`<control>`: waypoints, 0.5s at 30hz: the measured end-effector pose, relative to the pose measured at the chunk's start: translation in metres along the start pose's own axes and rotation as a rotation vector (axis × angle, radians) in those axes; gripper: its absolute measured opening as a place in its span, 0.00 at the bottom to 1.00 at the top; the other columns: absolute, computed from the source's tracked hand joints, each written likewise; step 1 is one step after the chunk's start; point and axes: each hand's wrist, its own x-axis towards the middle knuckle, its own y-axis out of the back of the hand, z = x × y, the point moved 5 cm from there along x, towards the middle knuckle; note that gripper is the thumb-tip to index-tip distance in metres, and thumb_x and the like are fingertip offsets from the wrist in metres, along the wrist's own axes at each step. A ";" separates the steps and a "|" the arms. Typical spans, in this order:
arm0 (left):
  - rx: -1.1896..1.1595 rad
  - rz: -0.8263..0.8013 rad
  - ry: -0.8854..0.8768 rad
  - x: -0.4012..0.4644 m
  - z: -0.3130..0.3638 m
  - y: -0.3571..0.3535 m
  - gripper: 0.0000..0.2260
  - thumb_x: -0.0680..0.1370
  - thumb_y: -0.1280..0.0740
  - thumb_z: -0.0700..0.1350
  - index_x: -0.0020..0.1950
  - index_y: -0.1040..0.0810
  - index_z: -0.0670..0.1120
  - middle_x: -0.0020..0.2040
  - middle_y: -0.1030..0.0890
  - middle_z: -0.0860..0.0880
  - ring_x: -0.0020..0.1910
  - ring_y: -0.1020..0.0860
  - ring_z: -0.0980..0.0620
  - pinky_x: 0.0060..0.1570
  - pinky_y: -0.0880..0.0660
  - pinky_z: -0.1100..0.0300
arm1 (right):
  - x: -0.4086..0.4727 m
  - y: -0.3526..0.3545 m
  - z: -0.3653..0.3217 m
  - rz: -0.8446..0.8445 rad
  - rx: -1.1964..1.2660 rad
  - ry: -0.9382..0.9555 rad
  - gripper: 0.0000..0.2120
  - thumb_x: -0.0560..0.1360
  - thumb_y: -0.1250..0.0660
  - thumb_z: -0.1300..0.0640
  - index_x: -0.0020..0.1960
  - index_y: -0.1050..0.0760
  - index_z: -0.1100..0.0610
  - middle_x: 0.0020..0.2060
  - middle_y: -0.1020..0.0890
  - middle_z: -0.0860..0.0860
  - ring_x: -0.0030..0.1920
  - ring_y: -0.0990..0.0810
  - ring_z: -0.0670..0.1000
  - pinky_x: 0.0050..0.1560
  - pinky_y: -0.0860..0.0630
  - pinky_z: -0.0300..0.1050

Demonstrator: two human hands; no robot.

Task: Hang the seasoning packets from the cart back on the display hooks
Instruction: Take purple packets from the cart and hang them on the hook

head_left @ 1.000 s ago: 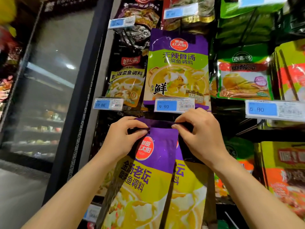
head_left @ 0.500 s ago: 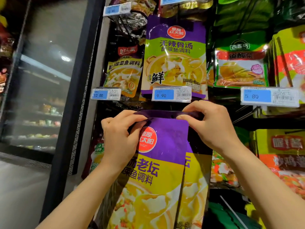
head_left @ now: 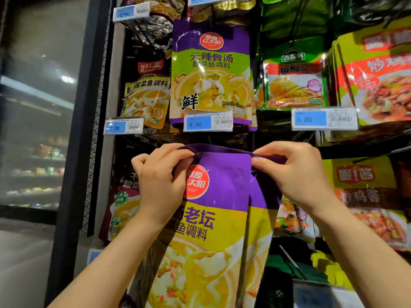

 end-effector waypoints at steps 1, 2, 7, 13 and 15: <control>0.007 -0.014 -0.009 -0.002 -0.001 0.001 0.06 0.75 0.34 0.43 0.49 0.19 0.49 0.52 0.20 0.54 0.49 0.24 0.57 0.46 0.42 0.57 | -0.001 -0.001 0.001 0.020 0.005 -0.004 0.03 0.68 0.26 0.58 0.40 0.17 0.52 0.34 0.18 0.41 0.38 0.21 0.36 0.36 0.30 0.25; 0.014 -0.029 -0.022 -0.004 -0.001 0.003 0.06 0.75 0.34 0.44 0.49 0.19 0.49 0.53 0.20 0.54 0.50 0.24 0.57 0.47 0.42 0.57 | -0.002 -0.002 0.000 0.035 0.034 -0.011 0.03 0.68 0.26 0.59 0.39 0.17 0.51 0.33 0.18 0.42 0.37 0.21 0.36 0.35 0.30 0.25; -0.068 -0.051 0.006 -0.006 -0.014 0.018 0.06 0.74 0.34 0.46 0.48 0.19 0.52 0.61 0.23 0.52 0.53 0.23 0.53 0.52 0.30 0.42 | 0.001 -0.013 -0.016 0.093 0.045 0.065 0.02 0.69 0.27 0.60 0.40 0.17 0.54 0.33 0.19 0.41 0.39 0.21 0.39 0.37 0.31 0.24; -0.107 -0.144 0.115 -0.015 -0.034 0.033 0.10 0.72 0.36 0.54 0.52 0.23 0.58 0.67 0.30 0.57 0.55 0.25 0.55 0.55 0.28 0.42 | 0.017 -0.027 -0.030 0.093 0.000 0.133 0.02 0.70 0.27 0.59 0.42 0.17 0.56 0.35 0.19 0.45 0.42 0.22 0.41 0.41 0.30 0.28; -0.131 -0.156 0.150 -0.018 -0.042 0.033 0.07 0.71 0.31 0.48 0.48 0.19 0.56 0.66 0.29 0.56 0.58 0.25 0.56 0.60 0.29 0.51 | 0.022 -0.028 -0.033 0.109 0.001 0.139 0.02 0.70 0.27 0.59 0.42 0.17 0.57 0.35 0.20 0.45 0.41 0.22 0.41 0.41 0.31 0.26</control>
